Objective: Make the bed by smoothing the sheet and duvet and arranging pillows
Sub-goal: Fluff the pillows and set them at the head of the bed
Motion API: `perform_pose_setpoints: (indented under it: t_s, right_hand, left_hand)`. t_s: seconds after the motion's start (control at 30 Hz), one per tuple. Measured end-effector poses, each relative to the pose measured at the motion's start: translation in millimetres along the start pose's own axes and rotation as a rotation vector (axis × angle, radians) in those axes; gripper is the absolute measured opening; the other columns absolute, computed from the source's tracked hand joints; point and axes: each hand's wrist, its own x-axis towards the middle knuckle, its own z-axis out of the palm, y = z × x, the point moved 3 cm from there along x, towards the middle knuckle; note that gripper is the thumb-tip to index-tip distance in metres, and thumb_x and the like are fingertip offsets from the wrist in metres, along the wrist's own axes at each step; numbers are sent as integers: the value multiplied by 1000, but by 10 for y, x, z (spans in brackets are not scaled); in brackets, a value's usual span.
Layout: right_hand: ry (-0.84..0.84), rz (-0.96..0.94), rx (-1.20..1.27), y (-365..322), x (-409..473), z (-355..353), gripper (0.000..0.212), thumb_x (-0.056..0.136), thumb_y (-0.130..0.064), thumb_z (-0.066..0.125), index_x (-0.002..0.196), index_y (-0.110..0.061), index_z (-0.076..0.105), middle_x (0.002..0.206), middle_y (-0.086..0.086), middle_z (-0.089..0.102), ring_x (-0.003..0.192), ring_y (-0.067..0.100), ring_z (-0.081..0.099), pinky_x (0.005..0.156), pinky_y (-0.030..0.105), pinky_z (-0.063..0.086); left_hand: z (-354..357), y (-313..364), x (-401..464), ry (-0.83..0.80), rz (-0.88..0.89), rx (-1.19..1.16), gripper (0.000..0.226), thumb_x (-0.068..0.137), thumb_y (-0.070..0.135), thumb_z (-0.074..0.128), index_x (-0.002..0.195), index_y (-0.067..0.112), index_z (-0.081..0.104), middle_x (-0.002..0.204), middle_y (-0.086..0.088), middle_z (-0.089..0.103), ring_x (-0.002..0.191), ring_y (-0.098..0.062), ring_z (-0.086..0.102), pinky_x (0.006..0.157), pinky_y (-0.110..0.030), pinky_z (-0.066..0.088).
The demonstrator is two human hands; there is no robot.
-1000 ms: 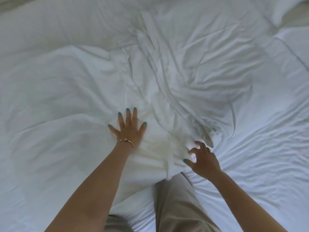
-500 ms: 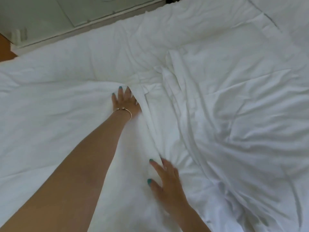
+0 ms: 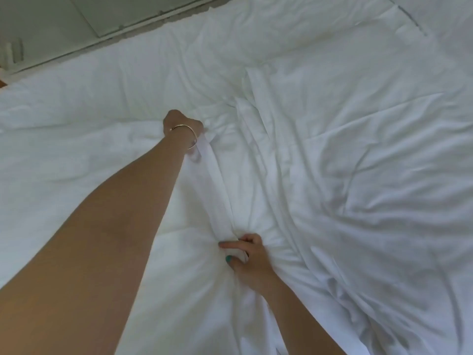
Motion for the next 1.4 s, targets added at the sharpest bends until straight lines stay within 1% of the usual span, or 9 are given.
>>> perform_pose_setpoints:
  t_s: [0.1, 0.3, 0.43, 0.5, 0.63, 0.8, 1.0, 1.23, 1.4]
  right_hand:
    - [167, -149, -27, -326, -262, -100, 37, 80, -7, 67, 96, -40, 64, 107, -8, 51, 91, 0, 53, 78, 5, 37]
    - [248, -436, 195, -1112, -700, -236, 55, 82, -5, 67, 109, -49, 50, 87, -11, 54, 63, 11, 51, 60, 15, 42]
    - [278, -299, 96, -856, -699, -237, 62, 84, -19, 65, 124, -56, 36, 110, -21, 44, 83, 6, 57, 71, 20, 50]
    - [291, -198, -166, -610, -699, -188, 56, 83, -32, 63, 130, -44, 34, 119, -22, 38, 95, 5, 58, 82, 25, 50]
    - [439, -33, -464, -27, -813, -104, 88, 68, -63, 56, 143, -25, 30, 142, -1, 35, 123, 17, 42, 99, 34, 37]
    - [485, -592, -683, 53, -1113, -38, 62, 79, -65, 50, 135, -39, 48, 142, -2, 49, 128, 22, 45, 102, 50, 32]
    - [167, -444, -942, 896, -1173, 76, 55, 85, -59, 50, 137, -42, 50, 150, -5, 41, 132, 22, 47, 101, 54, 37]
    - [165, -375, -942, 512, -1420, 88, 62, 75, -45, 55, 136, -31, 55, 150, 1, 42, 135, 27, 43, 105, 56, 30]
    - [-75, -469, -1017, 248, -1109, 248, 62, 96, -52, 38, 152, -39, 18, 161, -8, 15, 146, 20, 25, 115, 42, 17]
  left_hand:
    - [-658, 61, -7, 51, 353, 266, 30, 78, 9, 63, 59, 11, 41, 72, -5, 45, 80, -28, 49, 63, -29, 40]
    - [-1767, 692, -121, -49, 589, 931, 17, 87, 23, 65, 89, 9, 56, 113, -17, 55, 107, -36, 51, 84, -36, 41]
    - [-1603, 1419, -376, 59, 742, 789, 17, 80, 3, 60, 71, 16, 55, 101, -13, 54, 98, -34, 54, 80, -37, 45]
    - [-1255, 1507, -336, 85, 620, 486, 21, 85, 10, 58, 105, 8, 64, 118, -14, 61, 111, -35, 57, 91, -37, 48]
    - [-460, 854, -321, -197, 232, 38, 102, 72, 67, 65, 151, 34, 9, 160, -6, 11, 143, -29, 24, 116, -48, 24]
    - [-2, -256, -1209, 319, 435, 203, 61, 94, 47, 47, 149, 35, 25, 159, -4, 15, 147, -32, 9, 112, -67, 1]
    - [618, -1252, -1117, -142, 106, 655, 92, 62, 94, -6, 142, 52, -22, 157, 3, -29, 141, -38, -28, 99, -77, -11]
    - [366, -1121, -1226, -78, 263, 395, 60, 96, 61, 14, 149, 45, -8, 162, 6, -8, 148, -23, -10, 109, -71, -3]
    - [71, -2119, -2174, 93, 43, 568, 67, 92, 64, 18, 152, 41, -1, 162, 0, -8, 148, -25, -13, 110, -63, -15]
